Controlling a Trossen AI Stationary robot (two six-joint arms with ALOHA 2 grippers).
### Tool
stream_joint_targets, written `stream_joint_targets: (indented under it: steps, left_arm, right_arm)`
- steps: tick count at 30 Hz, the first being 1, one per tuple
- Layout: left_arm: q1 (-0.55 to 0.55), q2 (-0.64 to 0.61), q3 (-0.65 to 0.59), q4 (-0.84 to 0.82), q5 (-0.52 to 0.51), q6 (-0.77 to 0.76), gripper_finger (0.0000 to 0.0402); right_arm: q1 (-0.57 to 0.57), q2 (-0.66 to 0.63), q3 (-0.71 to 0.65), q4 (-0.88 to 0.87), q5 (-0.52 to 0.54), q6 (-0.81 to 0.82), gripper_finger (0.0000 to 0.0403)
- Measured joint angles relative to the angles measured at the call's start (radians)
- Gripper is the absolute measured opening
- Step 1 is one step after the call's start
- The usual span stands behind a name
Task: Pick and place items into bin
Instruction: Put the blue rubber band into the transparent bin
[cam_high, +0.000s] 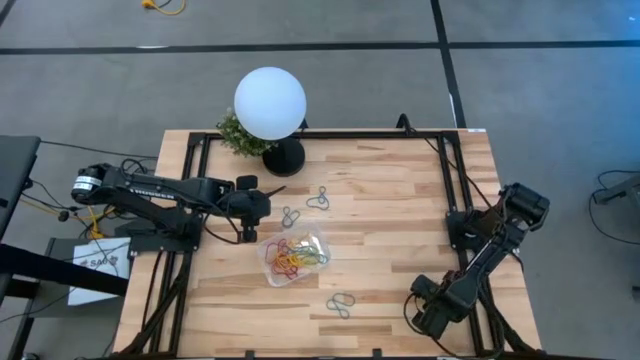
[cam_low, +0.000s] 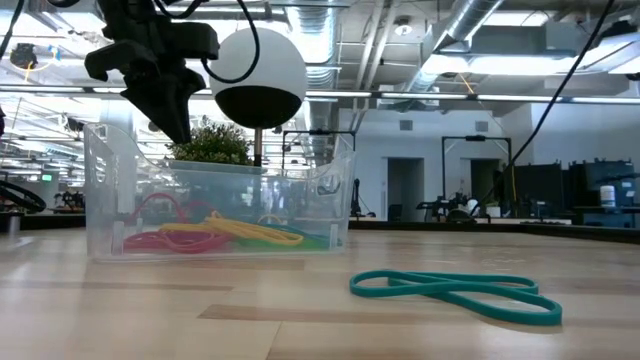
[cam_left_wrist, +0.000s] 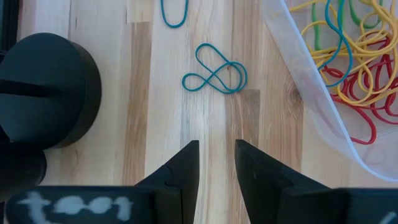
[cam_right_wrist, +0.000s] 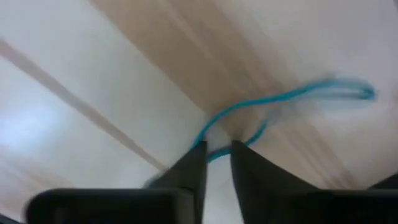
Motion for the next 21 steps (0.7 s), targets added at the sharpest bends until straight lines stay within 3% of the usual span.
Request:
stream_joint_targets:
  steps: [5, 8, 16, 19, 21]
  left_arm:
    - [0.0, 0.0, 0.0, 0.001, 0.0, 0.0, 0.0093]
    - [0.0, 0.0, 0.0, 0.009, 0.0, 0.0, 0.0093]
    - [0.0, 0.0, 0.0, 0.009, 0.0, 0.001, 0.0093]
    - [0.0, 0.0, 0.0, 0.009, 0.0, -0.002, 0.0093]
    - [0.0, 0.0, 0.0, 0.009, 0.0, -0.004, 0.0093]
  right_arm:
    - [-0.038, -0.001, -0.001, 0.015, 0.013, -0.033, 0.0007]
    - [-0.065, -0.003, 0.012, 0.01, 0.035, -0.065, 0.0008]
    - [-0.159, -0.004, 0.157, 0.012, 0.277, -0.306, 0.0001]
    - [-0.194, -0.005, 0.197, 0.013, 0.3, -0.377, 0.0002]
    - [-0.211, -0.005, 0.201, 0.008, 0.26, -0.363, 0.0003]
